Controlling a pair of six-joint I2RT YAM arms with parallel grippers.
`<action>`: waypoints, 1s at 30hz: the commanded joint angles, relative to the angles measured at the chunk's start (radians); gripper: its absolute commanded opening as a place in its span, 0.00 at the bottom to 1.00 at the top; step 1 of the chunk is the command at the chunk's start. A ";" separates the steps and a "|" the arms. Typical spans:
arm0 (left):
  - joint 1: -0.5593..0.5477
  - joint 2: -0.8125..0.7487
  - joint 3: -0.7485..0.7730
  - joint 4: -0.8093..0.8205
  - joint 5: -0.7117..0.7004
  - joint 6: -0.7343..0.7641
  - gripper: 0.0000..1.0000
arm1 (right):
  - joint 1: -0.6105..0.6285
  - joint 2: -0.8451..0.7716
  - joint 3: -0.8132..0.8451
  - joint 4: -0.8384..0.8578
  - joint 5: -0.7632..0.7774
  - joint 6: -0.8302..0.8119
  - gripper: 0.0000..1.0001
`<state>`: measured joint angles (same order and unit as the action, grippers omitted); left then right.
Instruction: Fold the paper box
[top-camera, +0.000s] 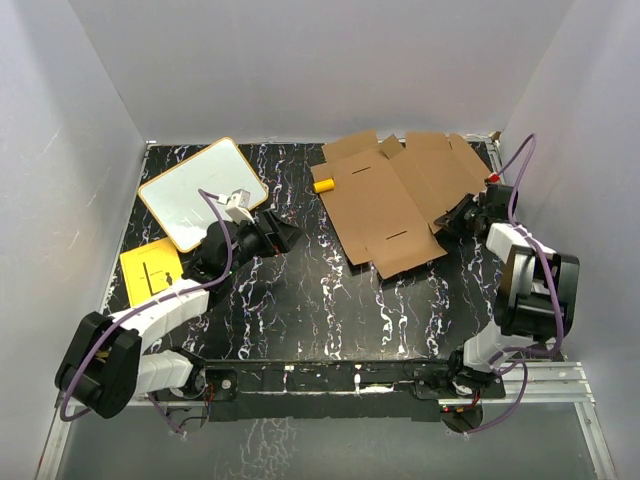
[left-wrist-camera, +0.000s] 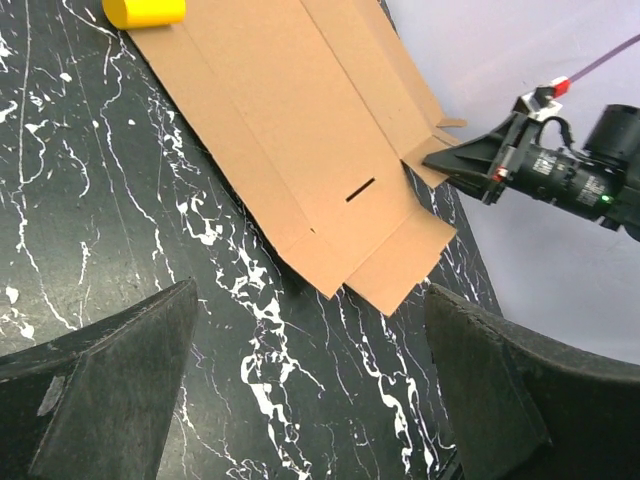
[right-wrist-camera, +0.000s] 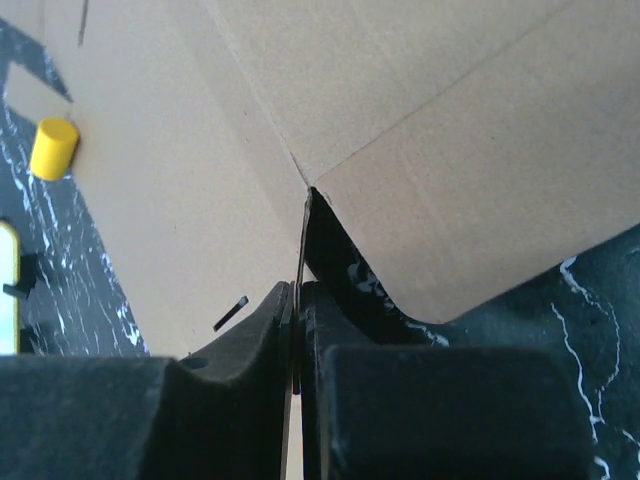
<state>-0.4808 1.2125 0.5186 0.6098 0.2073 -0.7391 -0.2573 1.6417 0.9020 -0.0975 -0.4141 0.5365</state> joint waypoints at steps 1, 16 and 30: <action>0.004 -0.048 0.040 -0.036 -0.029 0.042 0.92 | 0.011 -0.133 -0.038 0.100 -0.077 -0.123 0.08; 0.005 0.053 0.102 -0.225 -0.098 0.051 0.90 | 0.072 -0.260 -0.080 0.120 -0.276 -0.235 0.08; 0.006 0.053 0.147 -0.326 -0.159 0.097 0.84 | 0.058 -0.341 -0.064 -0.116 -0.222 -0.518 0.08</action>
<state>-0.4805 1.3014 0.6243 0.3157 0.0761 -0.6724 -0.1871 1.3434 0.8097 -0.1734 -0.6159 0.1444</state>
